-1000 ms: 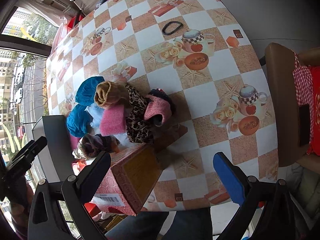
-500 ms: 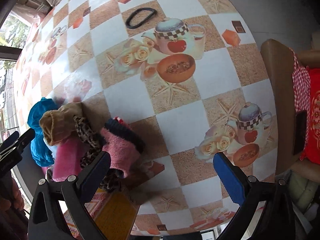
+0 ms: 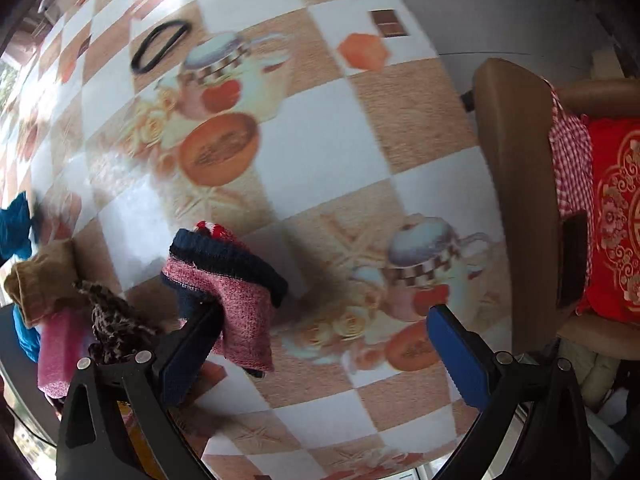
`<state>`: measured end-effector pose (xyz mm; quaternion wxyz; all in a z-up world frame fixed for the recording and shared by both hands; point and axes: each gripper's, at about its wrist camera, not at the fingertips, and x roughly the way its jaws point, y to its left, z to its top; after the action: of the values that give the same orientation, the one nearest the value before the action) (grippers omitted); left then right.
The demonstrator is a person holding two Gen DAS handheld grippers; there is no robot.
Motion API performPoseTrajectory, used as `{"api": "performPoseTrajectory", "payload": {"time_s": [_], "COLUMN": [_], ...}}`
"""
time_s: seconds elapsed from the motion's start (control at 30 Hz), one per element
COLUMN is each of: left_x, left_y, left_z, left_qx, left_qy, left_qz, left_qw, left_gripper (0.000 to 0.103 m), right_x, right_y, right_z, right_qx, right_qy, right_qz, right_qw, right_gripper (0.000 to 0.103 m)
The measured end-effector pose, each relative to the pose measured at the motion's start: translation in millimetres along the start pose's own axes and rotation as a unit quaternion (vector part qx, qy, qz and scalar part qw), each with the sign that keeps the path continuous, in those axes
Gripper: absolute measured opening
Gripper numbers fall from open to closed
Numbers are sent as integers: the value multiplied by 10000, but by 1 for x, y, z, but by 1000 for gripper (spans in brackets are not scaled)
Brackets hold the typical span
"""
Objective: Organize soft objects
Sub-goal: 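Reach both tools into the pile toward the knit sock and blue cloth, then grasp the pink knit sock with right tool while left tool grasps blue cloth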
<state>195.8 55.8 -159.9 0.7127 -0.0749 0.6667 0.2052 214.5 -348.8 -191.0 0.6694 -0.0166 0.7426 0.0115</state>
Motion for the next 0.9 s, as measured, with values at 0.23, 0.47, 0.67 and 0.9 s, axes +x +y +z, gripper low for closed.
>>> {"api": "performPoseTrajectory", "payload": {"time_s": [0.23,0.47,0.67,0.9], "left_x": [-23,-18,22,44], "left_y": [20,-27,-63,-65], "left_z": [-7,-4,-1,2], "left_qx": [-46,-18,138,-7], "left_qy": [-112,98,448,609], "left_qz": [-465,-728,-495,-497], "left_qw": [9988,9973,9977,9969], "left_gripper": [103,103,103,102], "right_x": [4,14,45,50], "right_y": [-6,29,41,42], "right_z": [14,20,27,24], "right_qx": [181,-65,-252,-190], "right_qy": [-124,20,211,222], "right_qz": [786,824,495,284], "right_qw": [9967,9966,9982,9992], "right_gripper": [103,103,103,103]}}
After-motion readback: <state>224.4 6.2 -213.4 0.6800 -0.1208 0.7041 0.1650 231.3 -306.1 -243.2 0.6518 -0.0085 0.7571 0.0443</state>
